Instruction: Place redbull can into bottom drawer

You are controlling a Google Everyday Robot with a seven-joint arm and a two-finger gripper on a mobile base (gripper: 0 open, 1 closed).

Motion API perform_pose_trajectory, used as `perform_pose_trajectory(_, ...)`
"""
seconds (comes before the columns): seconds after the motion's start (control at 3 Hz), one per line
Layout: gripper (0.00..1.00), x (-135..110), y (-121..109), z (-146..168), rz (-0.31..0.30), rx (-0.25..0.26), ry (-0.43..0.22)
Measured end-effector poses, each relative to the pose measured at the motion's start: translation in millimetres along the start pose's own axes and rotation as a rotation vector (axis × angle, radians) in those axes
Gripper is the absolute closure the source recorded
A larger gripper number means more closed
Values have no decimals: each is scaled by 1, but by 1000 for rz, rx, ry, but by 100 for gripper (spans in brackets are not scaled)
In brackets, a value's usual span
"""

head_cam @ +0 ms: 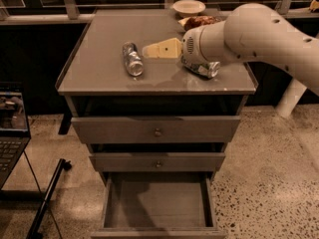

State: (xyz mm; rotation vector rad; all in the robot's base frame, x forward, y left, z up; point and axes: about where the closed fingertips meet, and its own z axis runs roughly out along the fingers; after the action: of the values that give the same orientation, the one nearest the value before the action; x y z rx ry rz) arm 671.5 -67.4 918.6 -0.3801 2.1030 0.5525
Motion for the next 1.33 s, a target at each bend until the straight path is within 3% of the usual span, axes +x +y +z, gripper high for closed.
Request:
perform_pose_trajectory(0.33,0,-26,4,23,-18,6,-71)
perform_pose_trajectory(0.67,0,-43,9,44,-37,-2,-99)
perform_pose_trajectory(1.33,0,-56,29,95,-43,-75,-55)
